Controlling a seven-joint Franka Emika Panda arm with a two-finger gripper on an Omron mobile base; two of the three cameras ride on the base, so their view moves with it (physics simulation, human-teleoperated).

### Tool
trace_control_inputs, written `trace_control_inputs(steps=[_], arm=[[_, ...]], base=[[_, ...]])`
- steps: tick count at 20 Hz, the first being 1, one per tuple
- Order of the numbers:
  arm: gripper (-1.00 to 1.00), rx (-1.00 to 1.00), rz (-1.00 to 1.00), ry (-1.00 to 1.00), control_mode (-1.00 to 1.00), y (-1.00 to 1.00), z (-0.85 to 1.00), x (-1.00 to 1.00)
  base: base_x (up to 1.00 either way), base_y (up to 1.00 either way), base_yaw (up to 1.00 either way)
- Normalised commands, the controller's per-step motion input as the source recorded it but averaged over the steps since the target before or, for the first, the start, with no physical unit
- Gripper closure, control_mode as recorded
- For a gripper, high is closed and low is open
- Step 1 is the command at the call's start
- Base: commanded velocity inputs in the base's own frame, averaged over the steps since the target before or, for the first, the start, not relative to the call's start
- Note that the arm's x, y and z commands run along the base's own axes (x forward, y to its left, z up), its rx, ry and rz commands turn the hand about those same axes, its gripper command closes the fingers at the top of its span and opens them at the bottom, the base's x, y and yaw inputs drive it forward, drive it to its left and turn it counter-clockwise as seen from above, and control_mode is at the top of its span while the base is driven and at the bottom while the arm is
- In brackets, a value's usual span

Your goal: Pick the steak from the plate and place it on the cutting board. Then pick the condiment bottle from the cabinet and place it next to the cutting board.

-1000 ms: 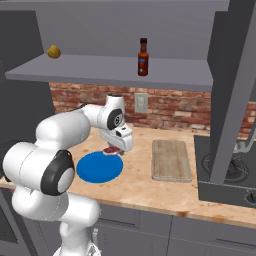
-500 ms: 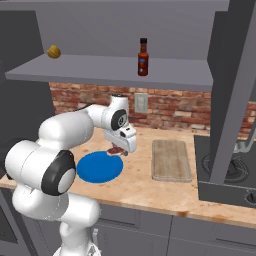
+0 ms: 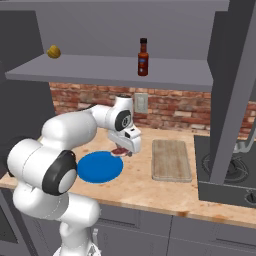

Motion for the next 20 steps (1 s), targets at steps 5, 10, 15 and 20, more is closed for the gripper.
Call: trace_control_inputs(steps=[5, 10, 15, 20], arm=[[1.0, 0.0, 0.0, 0.0, -1.0, -0.18, 0.0, 0.0], [1.0, 0.0, 0.0, 0.0, -1.0, -0.16, 0.0, 0.0], [1.0, 0.0, 0.0, -0.01, -1.0, -0.14, -0.06, 0.0], [1.0, 0.0, 0.0, -0.03, -1.0, -0.13, -0.07, 0.0]], base=[[0.0, 0.0, 0.0], [0.0, 0.0, 0.0], [0.0, 0.0, 0.0], [0.0, 0.0, 0.0]])
